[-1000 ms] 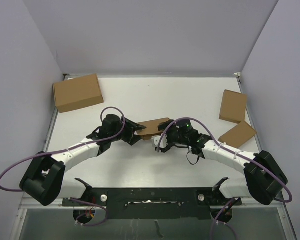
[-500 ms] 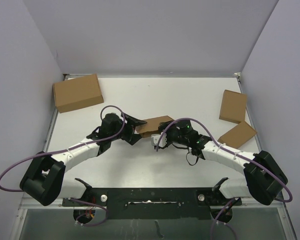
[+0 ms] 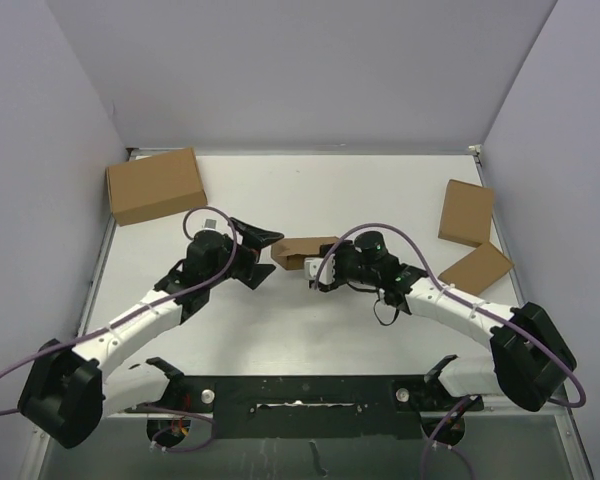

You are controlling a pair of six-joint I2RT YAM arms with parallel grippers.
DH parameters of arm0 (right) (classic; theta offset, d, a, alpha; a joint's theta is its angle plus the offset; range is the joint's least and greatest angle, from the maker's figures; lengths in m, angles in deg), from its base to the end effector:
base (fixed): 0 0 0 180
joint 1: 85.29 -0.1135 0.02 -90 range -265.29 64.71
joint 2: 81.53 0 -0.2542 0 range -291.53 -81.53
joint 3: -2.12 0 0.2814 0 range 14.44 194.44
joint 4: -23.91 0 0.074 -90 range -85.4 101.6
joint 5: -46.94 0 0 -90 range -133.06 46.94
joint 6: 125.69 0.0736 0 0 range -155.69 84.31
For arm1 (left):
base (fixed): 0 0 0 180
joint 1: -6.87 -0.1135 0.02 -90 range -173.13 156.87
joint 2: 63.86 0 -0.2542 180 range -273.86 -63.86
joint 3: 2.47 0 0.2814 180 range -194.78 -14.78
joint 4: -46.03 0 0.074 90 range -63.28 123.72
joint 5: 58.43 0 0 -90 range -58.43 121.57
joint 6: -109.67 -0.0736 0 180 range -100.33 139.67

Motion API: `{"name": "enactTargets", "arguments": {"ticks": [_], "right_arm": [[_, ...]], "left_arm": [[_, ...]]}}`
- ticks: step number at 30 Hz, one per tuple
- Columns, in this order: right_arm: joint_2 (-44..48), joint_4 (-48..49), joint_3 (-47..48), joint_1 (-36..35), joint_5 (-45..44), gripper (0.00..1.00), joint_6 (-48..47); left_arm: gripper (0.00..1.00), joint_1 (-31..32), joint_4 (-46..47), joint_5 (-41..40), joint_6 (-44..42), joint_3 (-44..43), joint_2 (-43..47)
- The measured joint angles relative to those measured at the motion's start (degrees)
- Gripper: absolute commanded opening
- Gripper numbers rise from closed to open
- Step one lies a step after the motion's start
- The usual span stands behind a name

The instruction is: Fold the paper box

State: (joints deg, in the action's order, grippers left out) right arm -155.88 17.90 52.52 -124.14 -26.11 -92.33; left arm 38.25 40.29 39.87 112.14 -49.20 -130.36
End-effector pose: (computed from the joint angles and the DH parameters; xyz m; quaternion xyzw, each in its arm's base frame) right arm 0.2464 0.2260 0.1719 -0.6835 0.5213 0.0496 0.5086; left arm 0.2642 -0.1736 0.1882 -0.3955 0.7461 -0.4983 0.1964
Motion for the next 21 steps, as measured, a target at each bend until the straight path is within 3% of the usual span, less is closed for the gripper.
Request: {"name": "enactTargets", "arguments": {"ticks": [7, 12, 21], "right_arm": [[0.3, -7.1, 5.6, 5.4, 6.7, 0.43, 9.9], [0.3, -12.6, 11.8, 11.9, 16.2, 0.43, 21.6], [-7.4, -16.3, 19.4, 23.4, 38.4, 0.43, 48.3]], "left_arm": [[0.98, -0.1, -6.0, -7.4, -11.3, 0.0, 13.7], [0.98, -0.4, -3.1, -10.4, -23.3, 5.8, 22.6], [0.97, -0.9, 4.3, -6.3, -37.3, 18.2, 26.8]]}}
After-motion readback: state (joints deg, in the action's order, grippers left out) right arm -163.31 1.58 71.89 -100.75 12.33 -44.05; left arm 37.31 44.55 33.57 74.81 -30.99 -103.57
